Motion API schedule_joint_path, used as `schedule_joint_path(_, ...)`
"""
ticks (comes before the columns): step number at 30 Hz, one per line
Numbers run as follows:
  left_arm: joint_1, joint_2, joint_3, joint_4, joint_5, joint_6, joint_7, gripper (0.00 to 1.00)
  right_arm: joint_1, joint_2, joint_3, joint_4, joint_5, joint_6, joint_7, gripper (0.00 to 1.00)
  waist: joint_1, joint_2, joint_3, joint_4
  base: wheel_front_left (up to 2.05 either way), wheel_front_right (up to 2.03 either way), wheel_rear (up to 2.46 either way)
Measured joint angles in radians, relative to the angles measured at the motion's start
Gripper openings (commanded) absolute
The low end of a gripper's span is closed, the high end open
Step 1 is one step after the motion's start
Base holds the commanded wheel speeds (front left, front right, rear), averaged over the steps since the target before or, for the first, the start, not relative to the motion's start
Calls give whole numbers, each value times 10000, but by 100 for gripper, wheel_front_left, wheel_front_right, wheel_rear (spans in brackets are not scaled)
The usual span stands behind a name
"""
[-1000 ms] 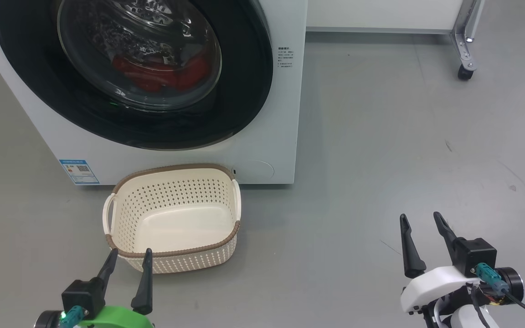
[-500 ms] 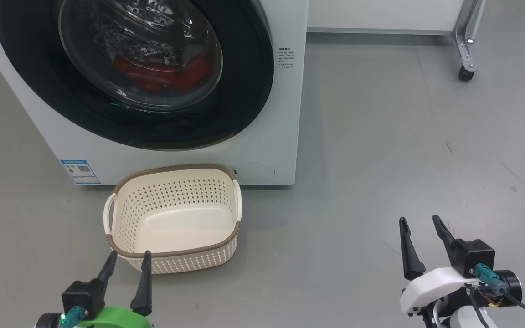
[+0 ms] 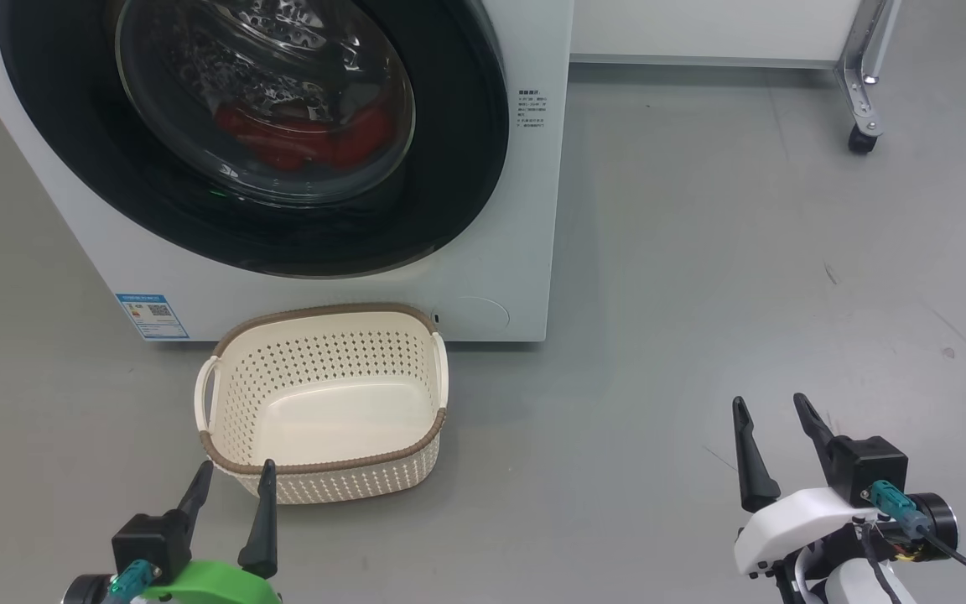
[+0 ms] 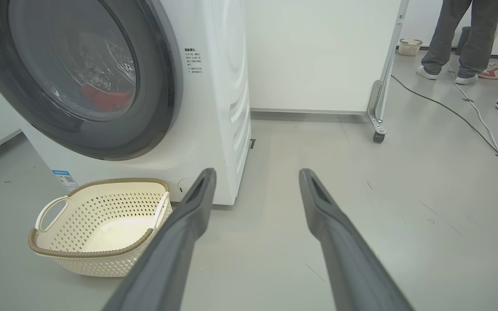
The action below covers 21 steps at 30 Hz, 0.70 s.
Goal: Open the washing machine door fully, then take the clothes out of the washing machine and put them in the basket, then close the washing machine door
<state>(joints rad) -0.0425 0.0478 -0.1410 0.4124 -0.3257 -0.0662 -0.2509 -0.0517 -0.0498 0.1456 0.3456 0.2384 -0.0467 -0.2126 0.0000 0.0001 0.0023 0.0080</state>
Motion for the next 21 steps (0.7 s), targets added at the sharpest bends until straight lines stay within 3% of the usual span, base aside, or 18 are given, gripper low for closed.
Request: schedule_joint_path(21,-95,-23,73,98,0,-6,0,100,-31,2,56,157,61,0,-50,100,0,0,-4,33,0,0,0)
